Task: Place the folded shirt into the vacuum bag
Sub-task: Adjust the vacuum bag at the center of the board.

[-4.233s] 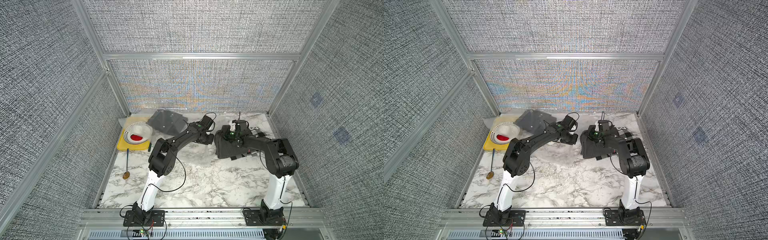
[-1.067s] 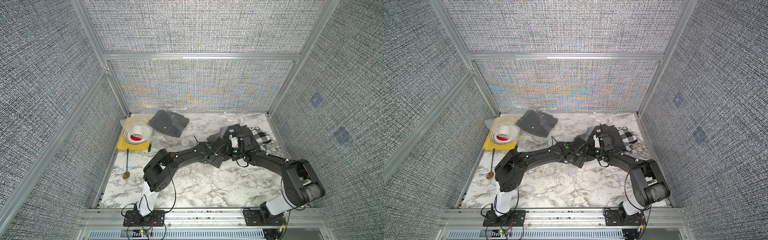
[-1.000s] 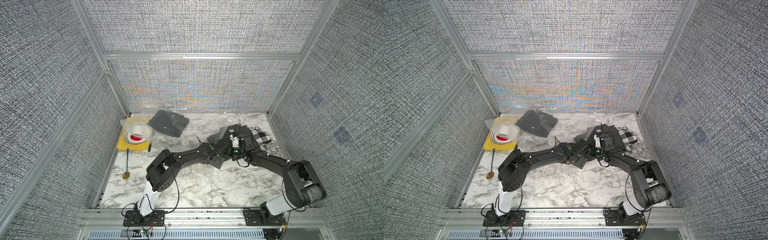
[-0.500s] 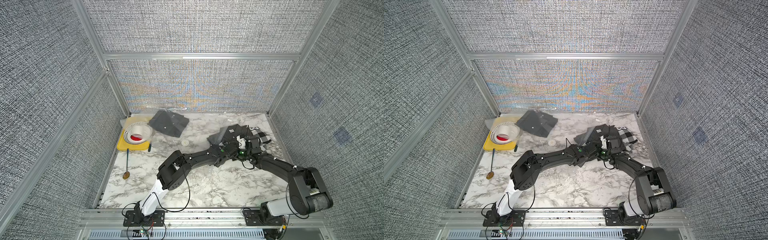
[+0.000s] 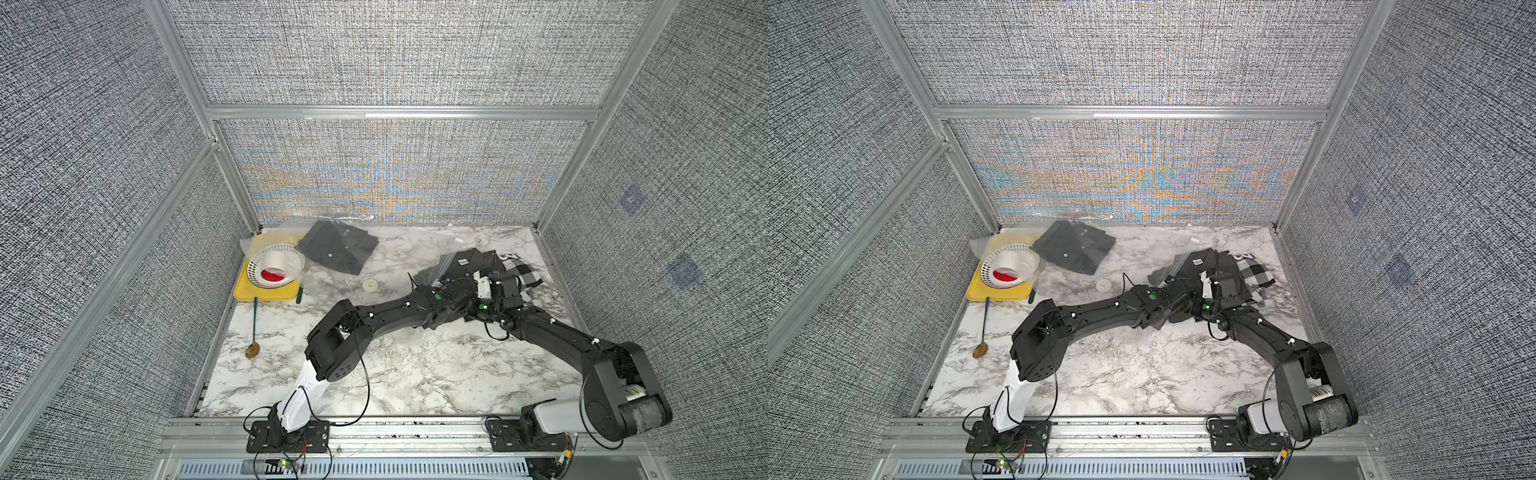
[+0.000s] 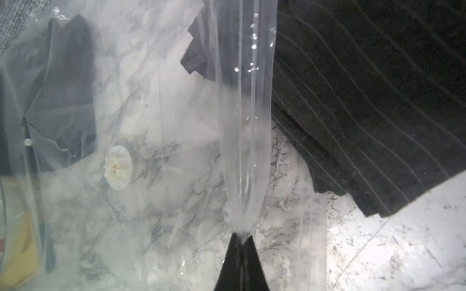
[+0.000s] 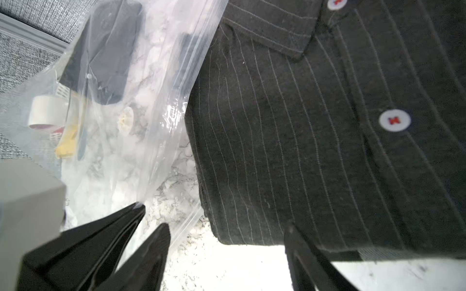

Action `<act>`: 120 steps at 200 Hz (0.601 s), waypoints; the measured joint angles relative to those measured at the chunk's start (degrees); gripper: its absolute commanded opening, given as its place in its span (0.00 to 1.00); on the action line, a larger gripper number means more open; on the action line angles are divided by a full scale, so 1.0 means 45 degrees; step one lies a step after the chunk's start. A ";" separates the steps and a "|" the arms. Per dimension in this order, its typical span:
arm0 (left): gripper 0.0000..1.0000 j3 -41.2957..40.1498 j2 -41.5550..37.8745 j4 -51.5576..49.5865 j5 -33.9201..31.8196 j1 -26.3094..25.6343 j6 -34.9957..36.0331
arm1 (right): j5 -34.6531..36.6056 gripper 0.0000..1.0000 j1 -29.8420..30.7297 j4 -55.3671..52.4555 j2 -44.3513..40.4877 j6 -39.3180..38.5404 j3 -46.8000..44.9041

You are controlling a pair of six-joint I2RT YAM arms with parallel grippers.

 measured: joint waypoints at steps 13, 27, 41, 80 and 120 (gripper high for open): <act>0.00 -0.0481 -0.0437 0.0408 0.0597 0.0272 -0.0170 | 0.0627 0.66 0.0316 -0.0267 0.0044 -0.0379 0.0107; 0.00 -0.1171 -0.0962 0.1059 0.1569 0.0665 -0.0427 | 0.1195 0.64 0.0651 -0.0534 0.0175 -0.0748 0.0233; 0.00 -0.1812 -0.1336 0.1700 0.2545 0.1030 -0.0729 | 0.1865 0.64 0.1059 -0.0826 0.0350 -0.1122 0.0384; 0.00 -0.2705 -0.1656 0.2963 0.4294 0.1423 -0.1195 | 0.3123 0.66 0.2263 -0.1302 0.1253 -0.1880 0.1132; 0.00 -0.3303 -0.1763 0.3900 0.5149 0.1530 -0.1574 | 0.4367 0.74 0.3152 -0.1685 0.2725 -0.2205 0.2720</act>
